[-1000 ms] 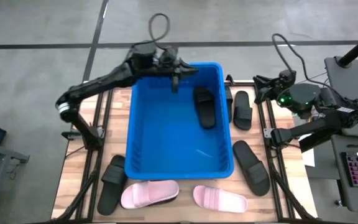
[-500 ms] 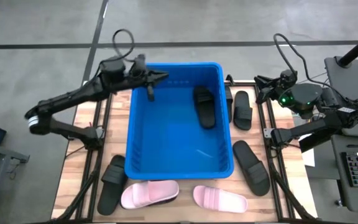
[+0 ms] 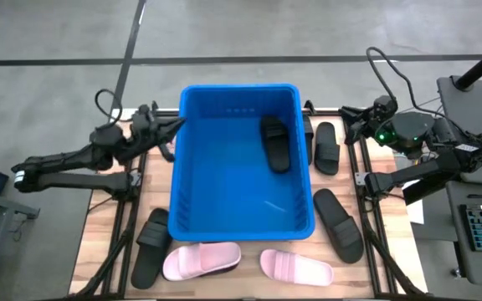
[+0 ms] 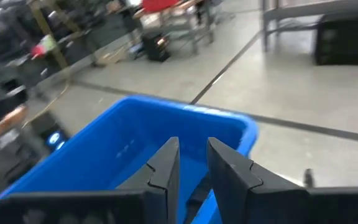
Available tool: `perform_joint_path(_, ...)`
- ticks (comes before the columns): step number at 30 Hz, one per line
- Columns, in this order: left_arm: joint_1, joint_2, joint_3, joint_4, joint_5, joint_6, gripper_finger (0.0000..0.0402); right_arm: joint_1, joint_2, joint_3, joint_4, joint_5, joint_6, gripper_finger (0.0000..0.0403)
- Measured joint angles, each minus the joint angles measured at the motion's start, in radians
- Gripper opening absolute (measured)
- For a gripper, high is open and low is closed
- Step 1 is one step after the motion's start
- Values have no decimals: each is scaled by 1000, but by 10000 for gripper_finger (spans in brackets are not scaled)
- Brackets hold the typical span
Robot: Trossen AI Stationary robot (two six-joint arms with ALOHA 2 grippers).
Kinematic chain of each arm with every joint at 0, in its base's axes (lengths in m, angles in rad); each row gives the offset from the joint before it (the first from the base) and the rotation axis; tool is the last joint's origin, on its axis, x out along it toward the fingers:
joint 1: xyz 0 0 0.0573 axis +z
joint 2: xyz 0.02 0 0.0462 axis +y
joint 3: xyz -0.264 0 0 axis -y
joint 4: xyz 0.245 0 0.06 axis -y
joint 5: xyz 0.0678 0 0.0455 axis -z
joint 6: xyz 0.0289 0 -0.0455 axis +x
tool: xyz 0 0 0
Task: Pick and place slides into bin
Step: Put the black slides into the blue organizer bin
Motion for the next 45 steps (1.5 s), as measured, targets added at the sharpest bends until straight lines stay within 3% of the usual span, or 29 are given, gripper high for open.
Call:
perform_joint_path(6, -12, -98, -193, 63, -102, 22, 0, 0, -9, 0, -2, -101, -5, 88)
perform_joint_path(9, -12, -125, -269, 167, -102, 24, 0, 0, -12, 0, -7, -118, 3, 99)
perform_joint_path(15, -12, -149, -349, 286, -102, -26, 0, 0, -13, 31, -89, -259, 122, 121)
perform_joint_path(19, -12, -158, -356, 288, -120, -26, 0, 0, -15, 53, -224, -440, 293, 132)
perform_joint_path(26, -11, -158, -357, 287, -158, -18, 0, 0, -6, 35, -437, -847, 548, 131)
perform_joint_path(31, -11, -158, -357, 288, -160, -18, 0, 0, 6, 8, -531, -951, 628, 128)
perform_joint_path(34, -11, -158, -357, 286, -160, -18, 0, 0, 19, -7, -542, -969, 553, 132)
perform_joint_path(39, -11, -157, -357, 286, -165, -17, 0, 8, 46, -27, -529, -985, 193, 140)
perform_joint_path(45, -11, -166, -358, 287, -174, -19, 0, 10, 93, -88, -522, -1176, -21, 150)
